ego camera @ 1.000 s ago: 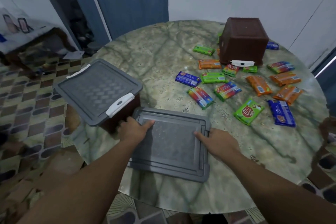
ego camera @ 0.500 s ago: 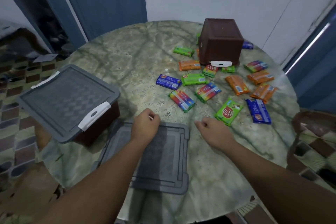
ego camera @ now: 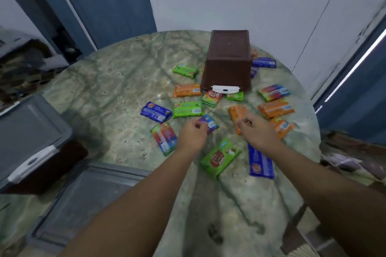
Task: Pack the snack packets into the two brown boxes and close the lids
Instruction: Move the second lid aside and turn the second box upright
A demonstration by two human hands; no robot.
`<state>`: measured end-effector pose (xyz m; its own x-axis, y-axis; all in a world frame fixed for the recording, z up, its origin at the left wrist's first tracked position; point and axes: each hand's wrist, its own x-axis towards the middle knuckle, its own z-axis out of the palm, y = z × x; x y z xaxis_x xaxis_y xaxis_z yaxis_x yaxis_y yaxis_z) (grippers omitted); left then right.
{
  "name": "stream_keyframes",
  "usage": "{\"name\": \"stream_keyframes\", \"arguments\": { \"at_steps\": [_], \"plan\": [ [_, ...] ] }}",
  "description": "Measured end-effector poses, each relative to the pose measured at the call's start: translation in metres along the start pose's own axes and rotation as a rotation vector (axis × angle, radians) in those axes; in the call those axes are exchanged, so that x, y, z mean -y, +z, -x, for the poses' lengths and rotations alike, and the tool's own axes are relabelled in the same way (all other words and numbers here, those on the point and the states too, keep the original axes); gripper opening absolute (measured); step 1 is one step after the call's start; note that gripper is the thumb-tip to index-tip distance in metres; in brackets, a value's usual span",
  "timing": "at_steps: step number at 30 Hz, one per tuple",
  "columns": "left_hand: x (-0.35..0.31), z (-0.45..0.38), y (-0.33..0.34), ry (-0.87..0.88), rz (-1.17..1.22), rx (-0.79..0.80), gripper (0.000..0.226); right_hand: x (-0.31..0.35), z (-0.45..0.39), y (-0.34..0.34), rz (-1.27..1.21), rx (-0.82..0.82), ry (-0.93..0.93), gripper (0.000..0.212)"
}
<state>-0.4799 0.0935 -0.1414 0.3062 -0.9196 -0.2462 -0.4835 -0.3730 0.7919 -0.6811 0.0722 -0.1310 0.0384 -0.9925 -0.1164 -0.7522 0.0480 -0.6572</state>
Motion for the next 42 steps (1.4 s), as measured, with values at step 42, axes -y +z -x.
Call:
{"name": "stream_keyframes", "arguments": {
  "at_steps": [42],
  "plan": [
    [-0.170,-0.240,0.126,-0.520,0.610,-0.554,0.090,-0.005,-0.414,-0.147,-0.255,0.240,-0.194,0.058]
  ]
}}
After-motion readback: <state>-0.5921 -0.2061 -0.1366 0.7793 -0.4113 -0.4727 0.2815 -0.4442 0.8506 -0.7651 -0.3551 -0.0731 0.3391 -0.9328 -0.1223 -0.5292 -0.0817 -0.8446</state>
